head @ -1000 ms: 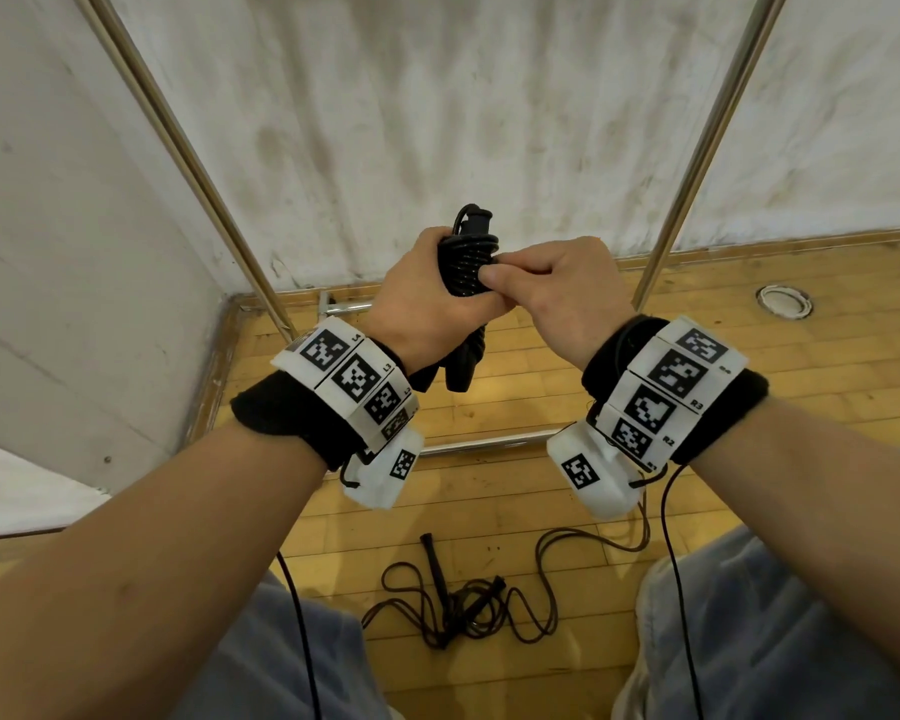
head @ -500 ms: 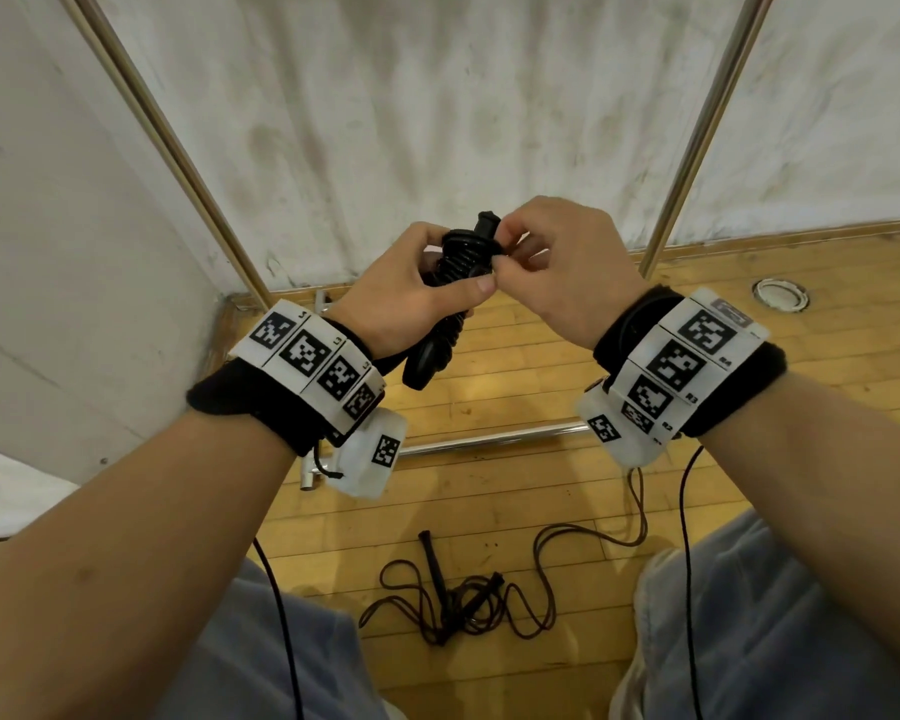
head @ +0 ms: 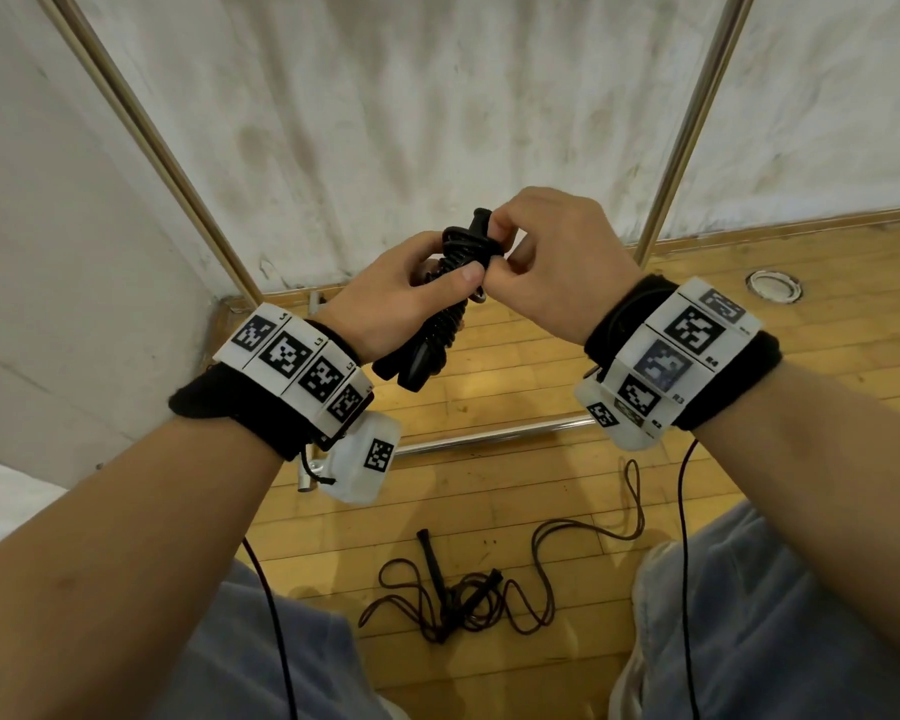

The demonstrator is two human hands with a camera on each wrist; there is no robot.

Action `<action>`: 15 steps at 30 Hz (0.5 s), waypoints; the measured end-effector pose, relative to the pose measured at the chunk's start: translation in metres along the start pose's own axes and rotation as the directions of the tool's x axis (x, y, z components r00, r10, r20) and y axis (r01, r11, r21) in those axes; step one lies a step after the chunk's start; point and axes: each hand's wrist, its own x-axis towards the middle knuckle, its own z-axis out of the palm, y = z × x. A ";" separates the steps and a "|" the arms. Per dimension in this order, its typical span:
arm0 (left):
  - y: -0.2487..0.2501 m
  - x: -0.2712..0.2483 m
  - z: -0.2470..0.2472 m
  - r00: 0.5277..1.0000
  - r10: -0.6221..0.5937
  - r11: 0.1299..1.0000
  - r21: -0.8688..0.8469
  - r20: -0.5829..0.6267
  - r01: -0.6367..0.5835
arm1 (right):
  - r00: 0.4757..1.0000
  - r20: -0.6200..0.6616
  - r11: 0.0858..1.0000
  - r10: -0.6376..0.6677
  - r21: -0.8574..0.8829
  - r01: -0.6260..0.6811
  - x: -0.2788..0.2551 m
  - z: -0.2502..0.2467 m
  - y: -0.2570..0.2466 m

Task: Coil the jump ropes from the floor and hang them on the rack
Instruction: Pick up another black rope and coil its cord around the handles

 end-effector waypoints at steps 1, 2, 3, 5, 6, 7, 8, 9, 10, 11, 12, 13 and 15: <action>0.001 0.000 0.000 1.000 -0.002 1.000 -0.020 0.011 0.002 | 1.000 -0.011 1.000 0.007 0.006 -0.007 0.000 -0.001 -0.001; 0.001 0.000 0.000 1.000 -0.003 0.999 -0.037 0.018 0.004 | 1.000 -0.019 1.000 0.012 0.013 -0.012 0.001 -0.002 -0.001; 0.002 0.000 0.000 1.000 -0.005 0.999 -0.051 0.019 0.006 | 1.000 -0.021 1.000 0.016 0.017 -0.016 0.001 -0.002 -0.001; 0.001 0.001 0.002 1.000 -0.010 0.997 -0.076 0.007 0.011 | 0.999 -0.023 0.999 0.023 0.023 -0.022 0.000 -0.002 -0.002; 0.000 0.001 0.004 1.000 -0.015 0.996 -0.086 -0.004 0.015 | 0.999 -0.027 0.999 0.026 0.032 -0.025 -0.001 -0.001 -0.002; 0.000 0.002 0.005 1.000 -0.019 0.996 -0.089 -0.018 0.017 | 0.999 -0.034 0.998 0.029 0.049 -0.027 -0.002 0.000 -0.003; -0.001 0.003 0.007 0.999 -0.020 0.996 -0.087 -0.036 0.017 | 0.999 -0.041 0.997 0.033 0.067 -0.030 -0.003 0.001 -0.003; -0.002 0.003 0.008 0.998 -0.020 0.996 -0.083 -0.054 0.015 | 0.998 -0.048 0.996 0.040 0.085 -0.035 -0.004 0.001 -0.004; -0.003 0.004 0.008 0.997 -0.020 0.996 -0.083 -0.068 0.014 | 0.998 -0.049 0.993 0.049 0.108 -0.044 -0.004 0.001 -0.004; -0.003 0.005 0.009 0.996 -0.025 0.996 -0.088 -0.080 0.017 | 0.997 -0.039 0.988 0.063 0.141 -0.057 -0.004 0.001 -0.004; -0.004 0.005 0.009 0.995 -0.035 0.995 -0.097 -0.091 0.026 | 0.997 -0.013 0.981 0.079 0.179 -0.076 -0.004 0.000 -0.003; -0.004 0.006 0.009 0.993 -0.051 0.994 -0.107 -0.104 0.040 | 0.995 0.027 0.973 0.093 0.208 -0.096 -0.004 0.000 -0.003; -0.005 0.006 0.010 0.989 -0.084 0.991 -0.115 -0.122 0.070 | 0.990 0.092 0.967 0.105 0.225 -0.123 -0.005 0.001 -0.001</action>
